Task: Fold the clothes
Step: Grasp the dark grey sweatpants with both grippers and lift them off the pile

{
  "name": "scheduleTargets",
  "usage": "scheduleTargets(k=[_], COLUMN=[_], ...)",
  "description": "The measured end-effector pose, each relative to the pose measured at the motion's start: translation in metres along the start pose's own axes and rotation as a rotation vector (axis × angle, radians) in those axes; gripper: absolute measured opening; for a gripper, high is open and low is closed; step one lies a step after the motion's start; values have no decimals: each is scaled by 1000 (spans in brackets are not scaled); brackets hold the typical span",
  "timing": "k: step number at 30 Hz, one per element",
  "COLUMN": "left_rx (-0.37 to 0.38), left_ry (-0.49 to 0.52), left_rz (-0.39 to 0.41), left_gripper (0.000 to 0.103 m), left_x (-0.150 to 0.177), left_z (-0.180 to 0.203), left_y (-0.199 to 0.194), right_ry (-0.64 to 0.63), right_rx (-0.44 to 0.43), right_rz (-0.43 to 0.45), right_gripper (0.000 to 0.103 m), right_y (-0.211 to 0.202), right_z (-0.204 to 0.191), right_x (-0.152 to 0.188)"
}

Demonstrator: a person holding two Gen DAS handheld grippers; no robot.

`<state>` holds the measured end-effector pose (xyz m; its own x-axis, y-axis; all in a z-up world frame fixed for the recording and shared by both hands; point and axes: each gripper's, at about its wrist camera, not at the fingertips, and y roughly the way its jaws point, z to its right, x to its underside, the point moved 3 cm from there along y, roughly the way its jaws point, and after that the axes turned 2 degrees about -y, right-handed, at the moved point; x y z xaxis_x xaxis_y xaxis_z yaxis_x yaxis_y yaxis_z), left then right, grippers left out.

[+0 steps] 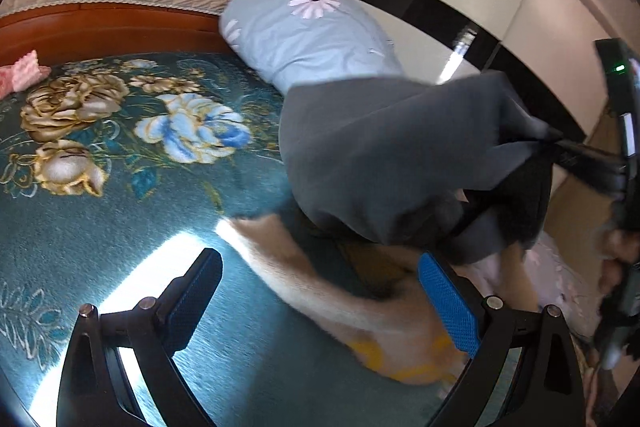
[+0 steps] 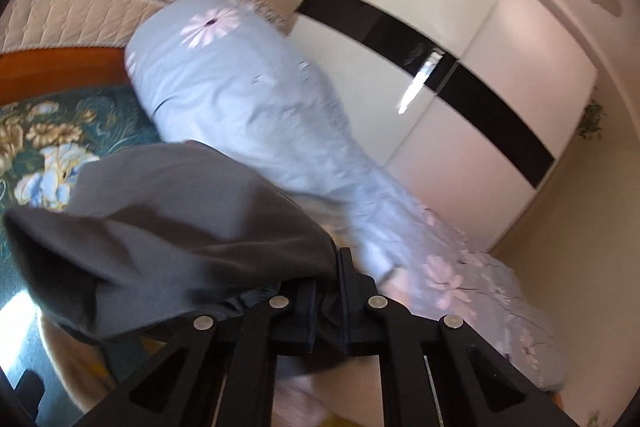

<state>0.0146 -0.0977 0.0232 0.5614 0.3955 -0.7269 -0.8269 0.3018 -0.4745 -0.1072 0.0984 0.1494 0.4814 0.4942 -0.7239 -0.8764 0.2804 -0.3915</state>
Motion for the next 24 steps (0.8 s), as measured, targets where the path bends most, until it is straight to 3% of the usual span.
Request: scheduleTargets(k=[6, 12, 16, 24], left_rx=[129, 195, 255, 210], left_ry=[113, 199, 186, 234], left_rz=[2, -101, -166, -261], left_gripper=[99, 99, 99, 99], left_x=[19, 62, 75, 118], left_z=[43, 75, 95, 98], left_y=[-42, -90, -121, -145], right_ry=[44, 43, 36, 111], right_rx=[24, 16, 19, 83], right_rz=[7, 9, -15, -103], right_gripper=[9, 9, 9, 9], right_y=[-67, -131, -165, -202], right_z=[68, 105, 118, 139], right_x=[16, 81, 138, 255])
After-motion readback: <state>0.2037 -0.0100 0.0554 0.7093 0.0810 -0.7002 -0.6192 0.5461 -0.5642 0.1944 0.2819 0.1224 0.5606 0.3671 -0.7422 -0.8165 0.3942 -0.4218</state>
